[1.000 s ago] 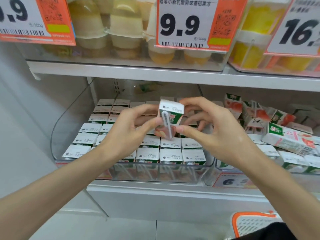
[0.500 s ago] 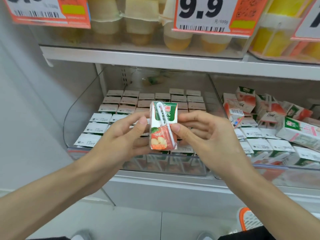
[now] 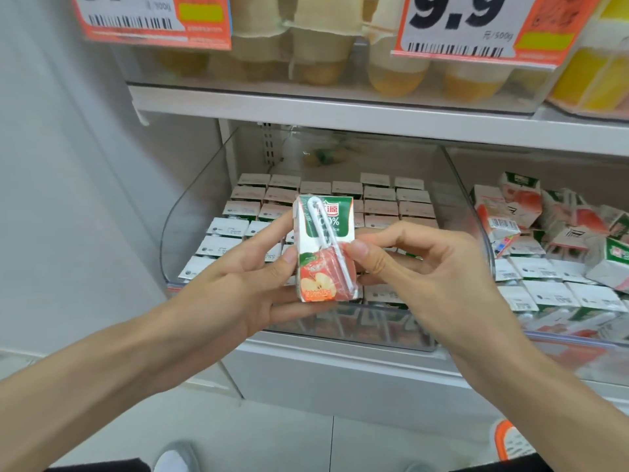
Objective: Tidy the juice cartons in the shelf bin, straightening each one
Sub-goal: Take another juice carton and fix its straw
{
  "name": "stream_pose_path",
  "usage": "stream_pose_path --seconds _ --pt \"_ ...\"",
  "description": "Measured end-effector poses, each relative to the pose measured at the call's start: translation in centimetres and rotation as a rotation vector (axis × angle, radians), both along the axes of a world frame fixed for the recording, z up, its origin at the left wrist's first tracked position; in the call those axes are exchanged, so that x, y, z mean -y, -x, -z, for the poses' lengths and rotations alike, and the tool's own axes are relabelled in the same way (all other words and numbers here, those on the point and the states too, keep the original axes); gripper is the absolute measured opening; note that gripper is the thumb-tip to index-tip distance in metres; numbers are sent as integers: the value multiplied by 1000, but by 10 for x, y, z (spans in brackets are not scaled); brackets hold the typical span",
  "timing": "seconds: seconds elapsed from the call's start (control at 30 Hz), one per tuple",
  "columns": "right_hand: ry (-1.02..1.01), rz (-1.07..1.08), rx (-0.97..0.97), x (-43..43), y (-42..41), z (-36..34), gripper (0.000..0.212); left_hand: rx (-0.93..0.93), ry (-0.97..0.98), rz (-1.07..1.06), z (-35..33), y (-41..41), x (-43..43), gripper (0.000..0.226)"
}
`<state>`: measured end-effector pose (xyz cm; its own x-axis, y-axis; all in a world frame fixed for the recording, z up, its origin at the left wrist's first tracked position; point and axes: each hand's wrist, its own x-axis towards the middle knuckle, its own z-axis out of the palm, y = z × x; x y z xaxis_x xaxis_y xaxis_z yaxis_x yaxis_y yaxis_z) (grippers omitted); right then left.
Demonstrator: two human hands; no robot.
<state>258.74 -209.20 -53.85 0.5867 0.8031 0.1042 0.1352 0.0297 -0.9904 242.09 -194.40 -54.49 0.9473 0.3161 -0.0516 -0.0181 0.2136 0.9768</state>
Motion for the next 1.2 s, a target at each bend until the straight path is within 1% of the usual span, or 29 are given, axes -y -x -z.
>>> stream_pose_path --seconds 0.1,0.2,0.27,0.37,0.47,0.63,0.7,0.83,0.9,1.0,1.13,1.2 --pt "12 -8 58 -2 -2 2 13 -12 2 -53 -1 -2 -2 49" --pt "34 -32 85 -2 -2 3 17 -12 -18 -99 -3 -3 -2 48" --pt "82 -47 85 -3 0 2 20 -19 -29 -116 -3 -3 -1 46" --pt "130 -93 47 -5 3 -1 15 -58 -64 -145 -1 -4 -2 41" --pt "135 -116 -11 -8 5 -2 35 -79 -87 -148 1 -5 -2 38" --pt "167 -93 -34 -11 3 0 42 -101 -60 -146 2 -7 -4 38" --pt "174 -64 -62 -11 1 2 40 -98 -15 -133 2 -7 -7 39" --pt "138 -85 -126 -10 0 4 22 -94 -18 -170 1 -5 -10 38" --pt "134 -133 -104 -9 1 5 20 -100 -8 -200 2 -4 -10 41" --pt "137 -181 -5 -9 2 6 24 -105 12 -205 2 -4 -8 43" --pt "139 -164 101 -9 1 9 34 -112 29 -185 -1 -4 -6 42" --pt "141 -131 119 -11 0 10 40 -118 38 -189 -2 -4 -6 39"
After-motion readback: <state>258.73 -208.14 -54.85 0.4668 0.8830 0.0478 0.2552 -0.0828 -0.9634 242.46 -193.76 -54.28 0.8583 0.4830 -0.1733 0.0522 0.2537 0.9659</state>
